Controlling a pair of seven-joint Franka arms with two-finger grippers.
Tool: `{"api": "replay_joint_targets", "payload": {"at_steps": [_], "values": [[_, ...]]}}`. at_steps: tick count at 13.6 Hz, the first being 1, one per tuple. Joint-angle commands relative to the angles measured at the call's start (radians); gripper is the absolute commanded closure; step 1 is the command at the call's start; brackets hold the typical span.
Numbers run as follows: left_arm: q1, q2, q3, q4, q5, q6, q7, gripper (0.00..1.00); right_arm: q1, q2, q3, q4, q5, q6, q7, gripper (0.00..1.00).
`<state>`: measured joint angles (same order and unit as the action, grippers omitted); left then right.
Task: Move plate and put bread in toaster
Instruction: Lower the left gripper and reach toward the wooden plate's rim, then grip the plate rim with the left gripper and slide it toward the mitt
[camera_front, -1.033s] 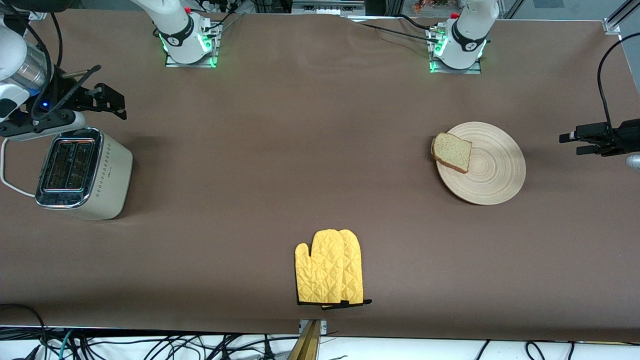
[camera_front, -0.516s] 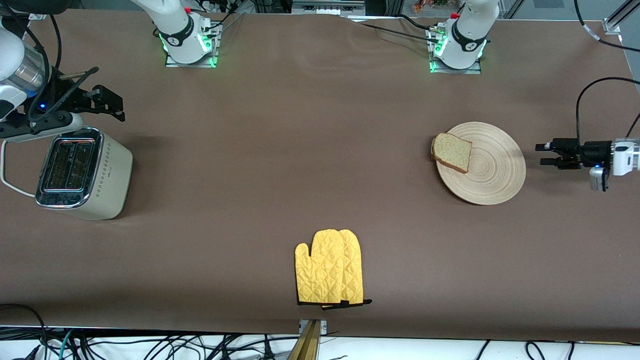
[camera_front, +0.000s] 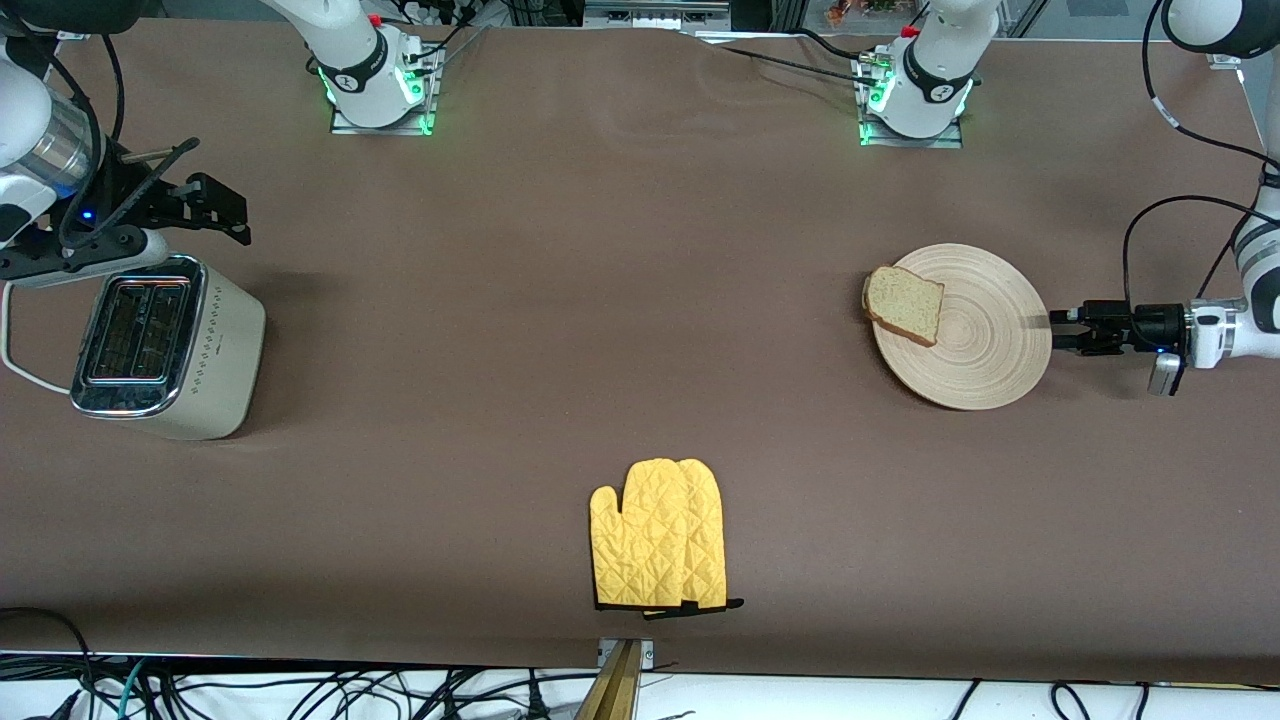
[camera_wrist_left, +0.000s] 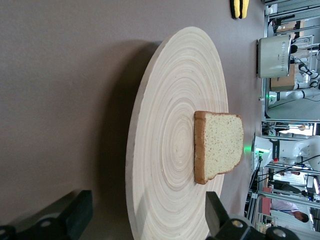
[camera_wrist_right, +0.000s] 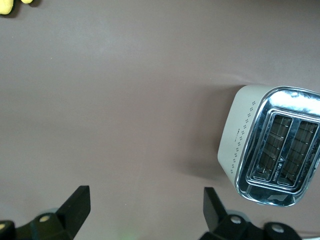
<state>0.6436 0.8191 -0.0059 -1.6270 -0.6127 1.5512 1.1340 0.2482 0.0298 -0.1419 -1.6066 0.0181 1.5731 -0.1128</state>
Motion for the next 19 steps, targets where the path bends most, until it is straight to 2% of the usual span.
{"api": "replay_joint_targets", "payload": {"at_steps": [1, 3, 4, 5, 11, 14, 16, 19], "values": [[-0.004, 0.015, -0.008, 0.029, -0.013, -0.022, 0.013, 0.41, -0.009, -0.002, 0.004, 0.005, 0.011, 0.005, 0.001, 0.0], [-0.009, 0.018, -0.009, 0.029, -0.006, -0.022, 0.009, 0.8, -0.009, 0.001, 0.004, 0.005, 0.011, 0.005, 0.001, 0.0], [-0.013, 0.018, -0.009, 0.024, -0.006, -0.022, 0.007, 0.94, -0.009, 0.002, 0.004, 0.005, 0.011, 0.005, 0.001, 0.0], [-0.015, 0.02, -0.009, 0.024, -0.004, -0.022, 0.001, 1.0, -0.009, 0.002, 0.004, 0.005, 0.011, 0.005, 0.001, 0.0], [-0.013, 0.02, -0.011, 0.027, -0.009, -0.031, -0.065, 1.0, -0.014, 0.001, -0.015, 0.004, 0.013, 0.005, -0.024, 0.0], [-0.015, 0.011, -0.019, 0.036, -0.018, -0.12, -0.17, 1.0, -0.014, 0.001, -0.015, 0.004, 0.014, 0.005, -0.024, 0.0], [-0.015, 0.009, -0.058, 0.058, -0.038, -0.14, -0.187, 1.0, -0.014, 0.001, -0.016, 0.004, 0.014, 0.005, -0.024, 0.0], [-0.03, 0.005, -0.176, 0.059, -0.045, -0.117, -0.276, 1.0, -0.012, 0.002, -0.016, 0.004, 0.014, 0.005, -0.025, 0.0]]}}
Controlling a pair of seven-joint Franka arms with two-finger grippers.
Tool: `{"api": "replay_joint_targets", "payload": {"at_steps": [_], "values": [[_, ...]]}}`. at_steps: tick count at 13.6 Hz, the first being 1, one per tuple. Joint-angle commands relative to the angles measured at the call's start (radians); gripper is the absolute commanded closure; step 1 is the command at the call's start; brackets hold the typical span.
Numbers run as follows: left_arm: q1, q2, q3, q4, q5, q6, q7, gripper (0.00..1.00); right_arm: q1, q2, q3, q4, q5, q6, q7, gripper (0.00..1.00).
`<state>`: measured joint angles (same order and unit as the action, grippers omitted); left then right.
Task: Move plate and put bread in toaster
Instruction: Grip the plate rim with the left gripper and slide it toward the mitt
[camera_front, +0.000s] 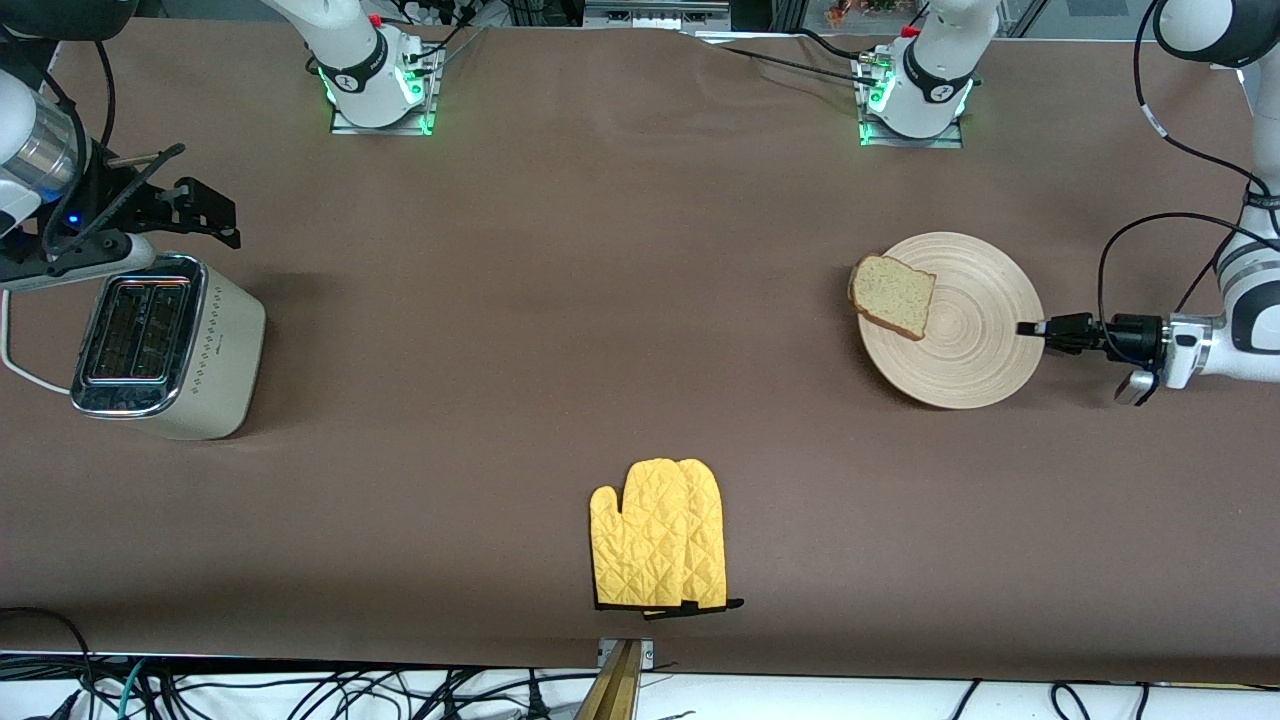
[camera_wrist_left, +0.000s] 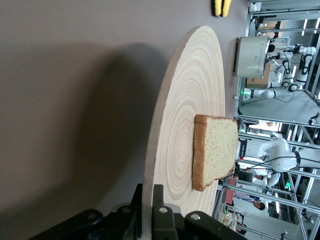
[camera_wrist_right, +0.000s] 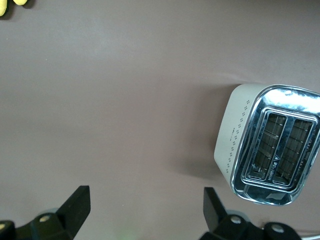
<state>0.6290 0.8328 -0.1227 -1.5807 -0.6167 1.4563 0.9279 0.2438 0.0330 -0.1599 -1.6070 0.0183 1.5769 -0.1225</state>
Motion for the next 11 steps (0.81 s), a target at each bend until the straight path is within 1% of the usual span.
{"api": "replay_joint_targets", "payload": {"at_steps": [1, 3, 4, 5, 8, 11], "values": [[-0.029, -0.009, -0.099, 0.013, -0.043, 0.007, -0.095, 1.0, -0.009, -0.001, 0.002, 0.004, 0.014, 0.002, -0.016, 0.0], [-0.038, -0.011, -0.181, 0.004, -0.069, 0.071, -0.145, 1.0, -0.009, -0.001, 0.002, 0.004, 0.014, 0.002, -0.016, 0.0], [-0.055, -0.011, -0.205, -0.004, -0.084, 0.11, -0.171, 1.0, -0.009, -0.001, 0.002, 0.004, 0.014, 0.003, -0.016, 0.0], [-0.095, -0.009, -0.218, -0.004, -0.096, 0.146, -0.176, 1.0, -0.008, 0.001, 0.002, 0.004, 0.014, 0.003, -0.016, 0.0], [-0.227, 0.009, -0.218, -0.009, -0.231, 0.222, -0.178, 1.0, -0.009, 0.001, 0.002, 0.006, 0.014, 0.008, -0.016, 0.0], [-0.343, 0.022, -0.218, -0.033, -0.354, 0.356, -0.166, 1.0, -0.008, 0.004, 0.002, 0.004, 0.014, 0.011, -0.016, 0.0]]}}
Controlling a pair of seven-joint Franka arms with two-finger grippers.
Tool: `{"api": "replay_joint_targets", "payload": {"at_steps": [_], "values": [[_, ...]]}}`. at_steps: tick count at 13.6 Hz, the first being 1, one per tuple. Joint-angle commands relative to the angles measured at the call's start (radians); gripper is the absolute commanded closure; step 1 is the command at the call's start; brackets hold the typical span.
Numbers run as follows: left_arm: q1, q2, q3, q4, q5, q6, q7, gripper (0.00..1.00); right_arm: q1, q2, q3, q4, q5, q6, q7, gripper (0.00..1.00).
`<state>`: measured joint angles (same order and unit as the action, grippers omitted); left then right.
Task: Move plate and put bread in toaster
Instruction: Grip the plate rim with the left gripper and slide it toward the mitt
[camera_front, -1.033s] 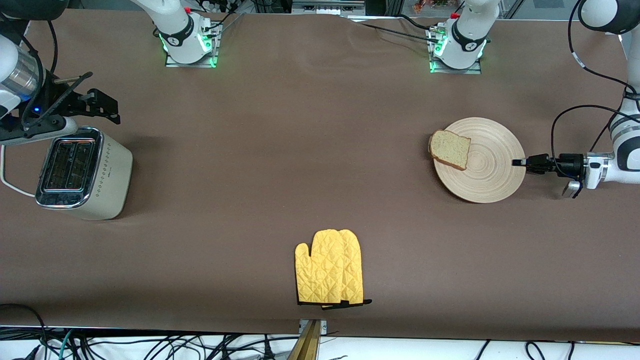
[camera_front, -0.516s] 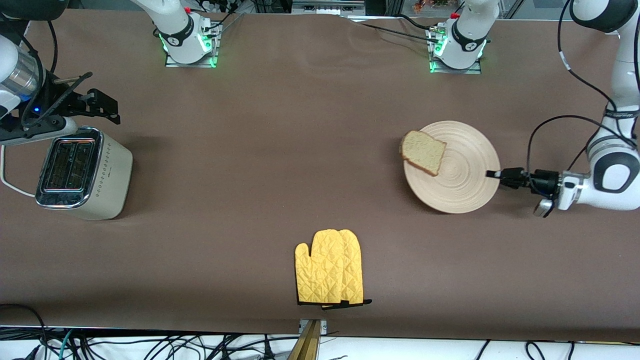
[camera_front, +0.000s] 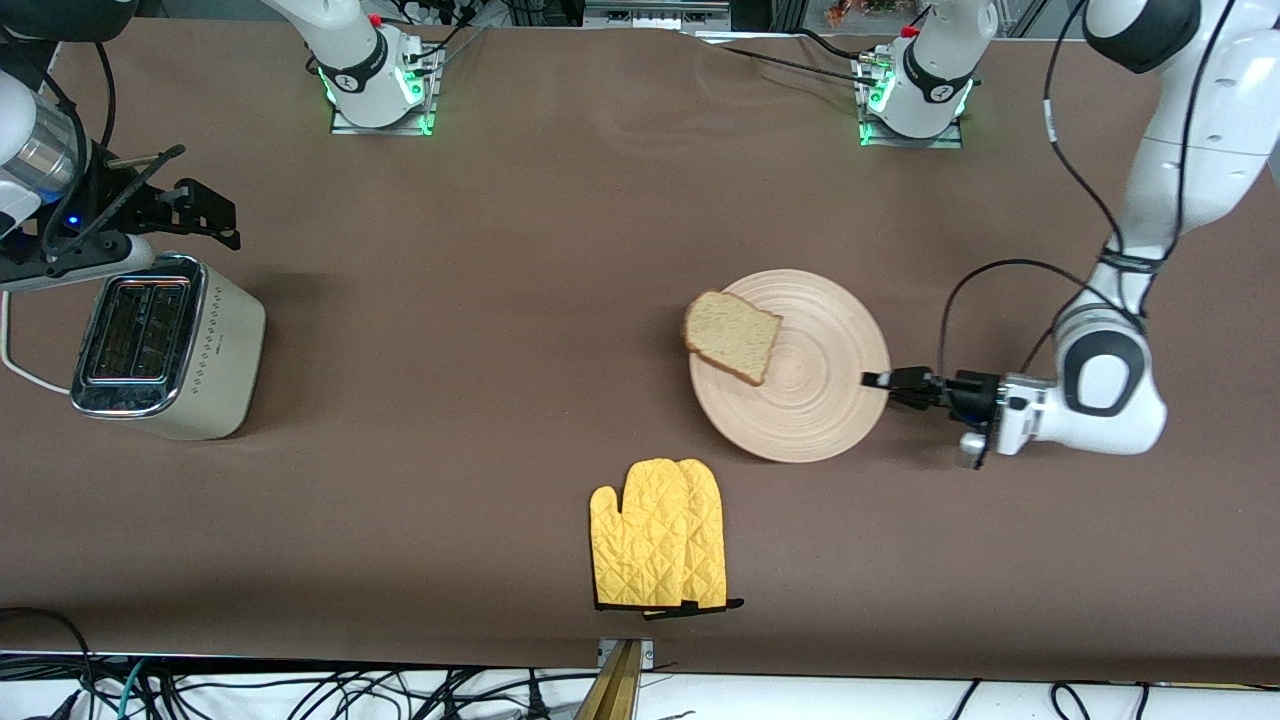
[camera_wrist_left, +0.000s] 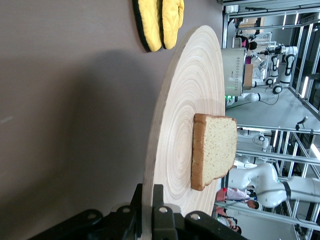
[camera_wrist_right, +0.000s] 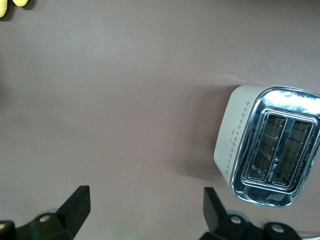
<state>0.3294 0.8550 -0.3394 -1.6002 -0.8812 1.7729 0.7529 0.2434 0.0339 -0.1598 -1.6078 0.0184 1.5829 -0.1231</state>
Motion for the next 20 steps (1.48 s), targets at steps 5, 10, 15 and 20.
{"api": "replay_joint_targets", "payload": {"at_steps": [5, 10, 15, 20], "values": [[-0.171, 0.051, -0.001, -0.035, -0.221, 0.157, 0.055, 1.0, -0.007, 0.014, 0.002, 0.005, 0.014, 0.012, -0.015, 0.0], [-0.237, 0.114, 0.002, -0.035, -0.302, 0.197, 0.138, 1.0, -0.007, 0.041, 0.002, -0.004, 0.058, 0.032, -0.01, 0.0], [-0.245, 0.111, 0.002, -0.035, -0.294, 0.195, 0.082, 0.83, 0.0, 0.058, 0.003, -0.014, 0.078, 0.049, 0.006, 0.0], [-0.257, 0.099, 0.013, -0.032, -0.268, 0.195, 0.02, 0.85, 0.03, 0.106, 0.011, -0.11, 0.216, 0.182, 0.085, 0.0]]}}
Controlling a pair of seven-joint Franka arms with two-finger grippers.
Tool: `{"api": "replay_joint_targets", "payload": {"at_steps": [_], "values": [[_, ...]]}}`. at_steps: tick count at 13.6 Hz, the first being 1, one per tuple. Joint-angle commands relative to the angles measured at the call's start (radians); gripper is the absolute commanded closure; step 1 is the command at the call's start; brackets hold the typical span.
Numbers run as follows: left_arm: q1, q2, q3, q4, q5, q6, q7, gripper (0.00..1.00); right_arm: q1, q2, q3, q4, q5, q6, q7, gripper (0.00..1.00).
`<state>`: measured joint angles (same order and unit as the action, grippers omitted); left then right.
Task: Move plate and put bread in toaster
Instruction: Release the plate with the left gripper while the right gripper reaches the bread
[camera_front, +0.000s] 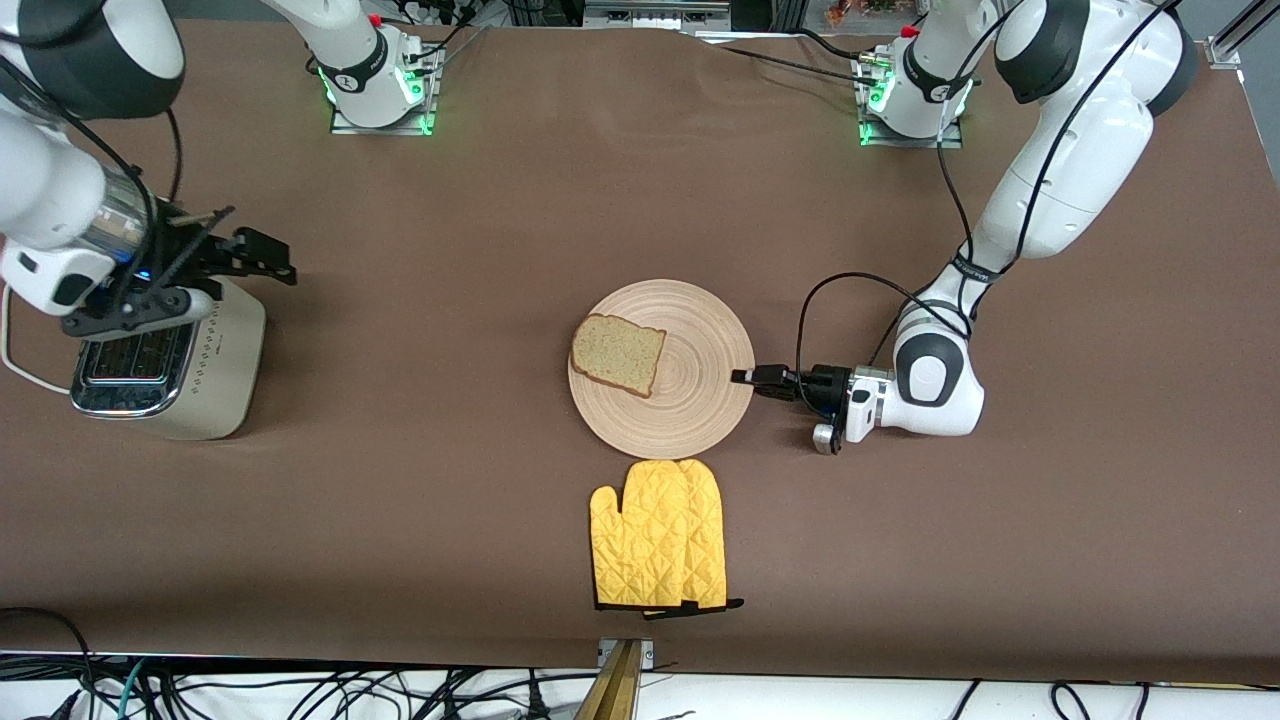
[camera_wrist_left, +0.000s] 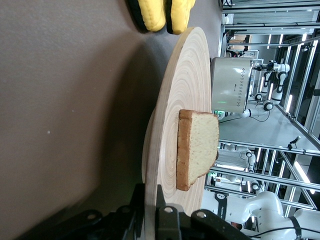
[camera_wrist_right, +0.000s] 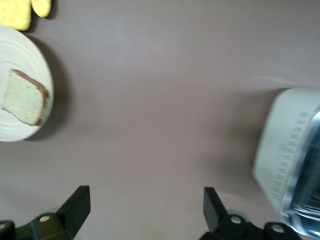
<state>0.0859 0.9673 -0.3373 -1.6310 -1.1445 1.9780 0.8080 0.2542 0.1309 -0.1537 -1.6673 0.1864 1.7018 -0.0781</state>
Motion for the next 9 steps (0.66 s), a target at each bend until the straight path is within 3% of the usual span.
{"api": "replay_joint_targets", "payload": {"at_steps": [1, 2, 3, 5, 6, 9], "values": [[-0.014, -0.018, 0.011, -0.003, -0.004, -0.01, -0.042, 0.65, 0.042, 0.019, 0.008, -0.083, 0.073, 0.114, 0.069, 0.0], [-0.011, -0.021, 0.011, -0.003, -0.003, -0.01, -0.042, 0.52, 0.063, 0.025, 0.01, -0.119, 0.083, 0.174, 0.107, 0.0], [-0.011, -0.025, 0.012, -0.003, -0.003, -0.01, -0.042, 0.47, 0.091, 0.035, 0.011, -0.152, 0.088, 0.229, 0.15, 0.0], [-0.005, -0.03, 0.012, -0.004, -0.003, -0.011, -0.042, 0.06, 0.137, 0.047, 0.011, -0.187, 0.088, 0.297, 0.214, 0.0], [0.0, -0.044, 0.012, -0.006, 0.009, -0.016, -0.042, 0.0, 0.149, 0.065, 0.013, -0.187, 0.088, 0.318, 0.253, 0.0], [0.018, -0.139, 0.017, 0.002, 0.197, -0.021, -0.088, 0.0, 0.172, 0.125, 0.072, -0.187, 0.134, 0.409, 0.388, 0.0]]}}
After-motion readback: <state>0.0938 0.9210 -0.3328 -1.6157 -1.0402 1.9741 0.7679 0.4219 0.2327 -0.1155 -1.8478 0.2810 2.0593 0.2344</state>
